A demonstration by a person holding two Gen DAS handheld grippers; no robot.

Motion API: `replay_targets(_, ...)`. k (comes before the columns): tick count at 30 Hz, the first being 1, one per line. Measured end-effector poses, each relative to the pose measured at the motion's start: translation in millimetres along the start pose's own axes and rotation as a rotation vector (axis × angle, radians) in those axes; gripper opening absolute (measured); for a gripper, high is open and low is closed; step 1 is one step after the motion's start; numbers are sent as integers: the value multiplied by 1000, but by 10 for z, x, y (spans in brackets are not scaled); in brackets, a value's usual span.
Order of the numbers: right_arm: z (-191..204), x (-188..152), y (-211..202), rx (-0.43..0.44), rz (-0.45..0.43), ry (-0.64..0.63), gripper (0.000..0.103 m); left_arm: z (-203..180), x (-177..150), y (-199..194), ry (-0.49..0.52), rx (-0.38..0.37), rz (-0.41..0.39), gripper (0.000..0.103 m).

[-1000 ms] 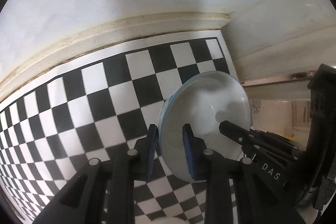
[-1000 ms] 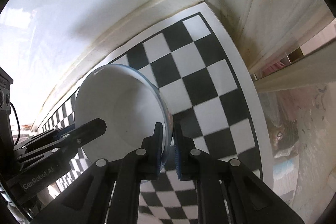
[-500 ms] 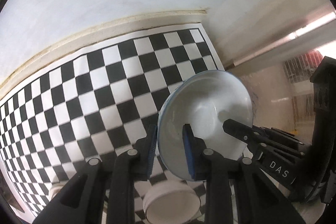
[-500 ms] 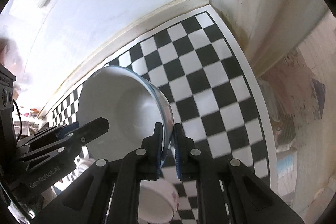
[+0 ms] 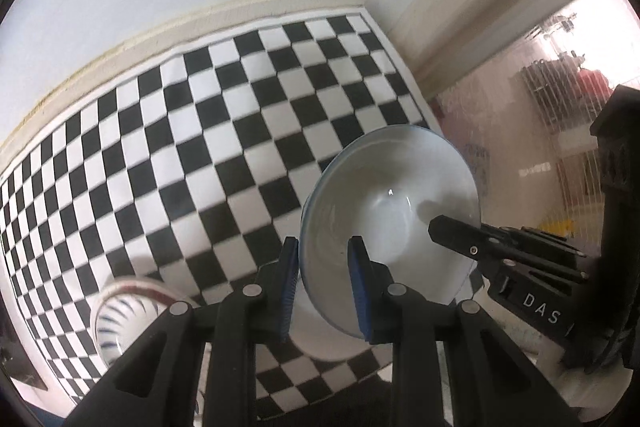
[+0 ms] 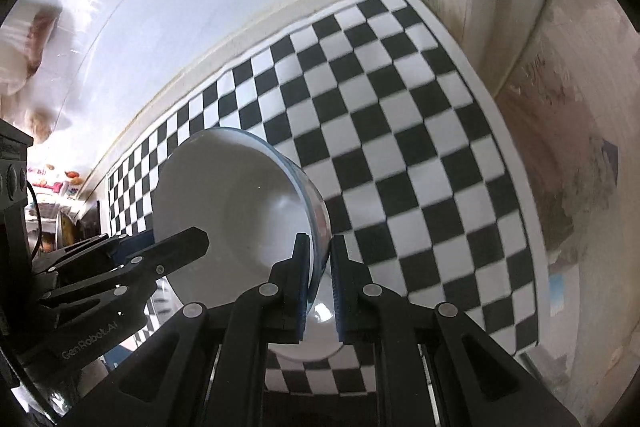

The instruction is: Organize plates and bowls

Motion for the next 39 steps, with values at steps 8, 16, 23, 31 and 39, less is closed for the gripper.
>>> replay_targets(8,-49,-406,370,5,71,18,12,109,-326,302,-25,-11,79,22)
replay_targets(16,-104,-560,595,2,111,29,12,150,-442,514,-29,10,126,22)
replay_targets(23,-114,-579,677,-9,138,30,12,123,-459,649,-35,20,150,22)
replay_targets(31,-133,-562,740,-16,150,39,11,110,-469,708,-36,23,156,22)
replay_targets(39,-137,-540,750,-19,155,35,11,110,-466,755,-43,29,165,22)
Point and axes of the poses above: each gripper's, at about its wrist camera, not at the fingertips, and y roughly the way its jaws point, z to its left, x to its top, the point moved 2 cm from there along y, roughly the way its jaws point, and after that the axes turned 12 degrees about z, right-handed, at the moved point
